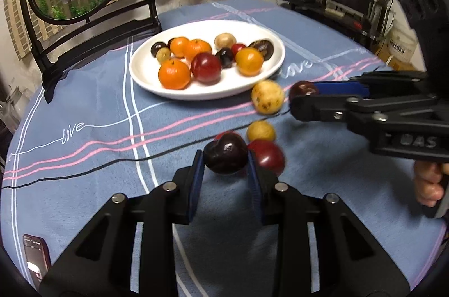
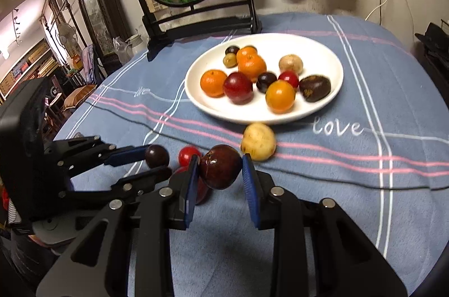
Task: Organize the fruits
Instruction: 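Place the dark cherry on the plate with the left tool while the right tool places the red plum, then grasp the red plum with the left tool while the right tool grasps the speckled yellow fruit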
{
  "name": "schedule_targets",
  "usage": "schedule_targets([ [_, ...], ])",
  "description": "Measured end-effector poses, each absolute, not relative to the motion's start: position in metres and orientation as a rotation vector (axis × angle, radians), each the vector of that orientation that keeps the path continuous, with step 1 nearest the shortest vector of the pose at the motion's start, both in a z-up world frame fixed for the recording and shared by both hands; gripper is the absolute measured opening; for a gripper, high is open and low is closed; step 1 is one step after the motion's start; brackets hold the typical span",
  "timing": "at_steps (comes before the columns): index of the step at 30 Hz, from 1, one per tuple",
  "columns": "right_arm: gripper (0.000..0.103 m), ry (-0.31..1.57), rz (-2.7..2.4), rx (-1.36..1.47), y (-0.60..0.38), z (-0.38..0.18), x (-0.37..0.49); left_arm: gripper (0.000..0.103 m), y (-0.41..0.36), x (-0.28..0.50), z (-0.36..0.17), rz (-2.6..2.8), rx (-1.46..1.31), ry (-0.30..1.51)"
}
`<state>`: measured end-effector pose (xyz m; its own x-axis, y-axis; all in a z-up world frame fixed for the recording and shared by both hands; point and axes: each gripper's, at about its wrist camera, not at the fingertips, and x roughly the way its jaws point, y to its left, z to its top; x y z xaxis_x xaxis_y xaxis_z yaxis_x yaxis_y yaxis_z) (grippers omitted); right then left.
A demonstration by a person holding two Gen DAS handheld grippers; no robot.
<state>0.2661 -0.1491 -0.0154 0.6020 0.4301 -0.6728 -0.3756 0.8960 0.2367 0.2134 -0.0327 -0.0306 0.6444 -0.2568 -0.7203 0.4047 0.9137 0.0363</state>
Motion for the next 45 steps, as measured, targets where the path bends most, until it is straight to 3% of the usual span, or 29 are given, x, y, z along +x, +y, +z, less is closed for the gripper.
schedule_targets([
  [10, 0.031, 0.694, 0.376, 0.118, -0.157, 0.006, 0.329, 0.031, -0.034, 0.289, 0.006, -0.291, 0.119, 0.766],
  [20, 0.031, 0.723, 0.353, 0.117, -0.165, -0.014, 0.378, 0.031, -0.034, 0.378, -0.013, -0.183, 0.06, 0.826],
  [21, 0.038, 0.71, 0.357, 0.125, -0.166, -0.013, 0.38, 0.039, -0.033, 0.38, -0.013, -0.172, 0.058, 0.828],
  [22, 0.047, 0.695, 0.358, 0.14, -0.168, -0.012, 0.381, 0.052, -0.032, 0.381, -0.013, -0.161, 0.05, 0.832],
  [23, 0.063, 0.696, 0.345, 0.142, -0.17, -0.011, 0.381, 0.084, -0.03, 0.38, -0.01, -0.143, 0.046, 0.827],
  [24, 0.063, 0.696, 0.335, 0.144, -0.172, -0.01, 0.378, 0.093, -0.027, 0.374, -0.005, -0.114, 0.041, 0.806],
  [31, 0.063, 0.695, 0.388, 0.115, -0.167, 0.003, 0.344, 0.097, -0.006, 0.315, 0.012, -0.093, 0.006, 0.775],
  [37, 0.063, 0.767, 0.382, 0.111, -0.165, -0.017, 0.316, 0.1, 0.013, 0.253, -0.01, -0.041, -0.043, 0.748],
  [45, 0.062, 0.851, 0.362, 0.058, -0.152, -0.047, 0.324, 0.1, 0.017, 0.236, -0.019, -0.042, -0.051, 0.782],
])
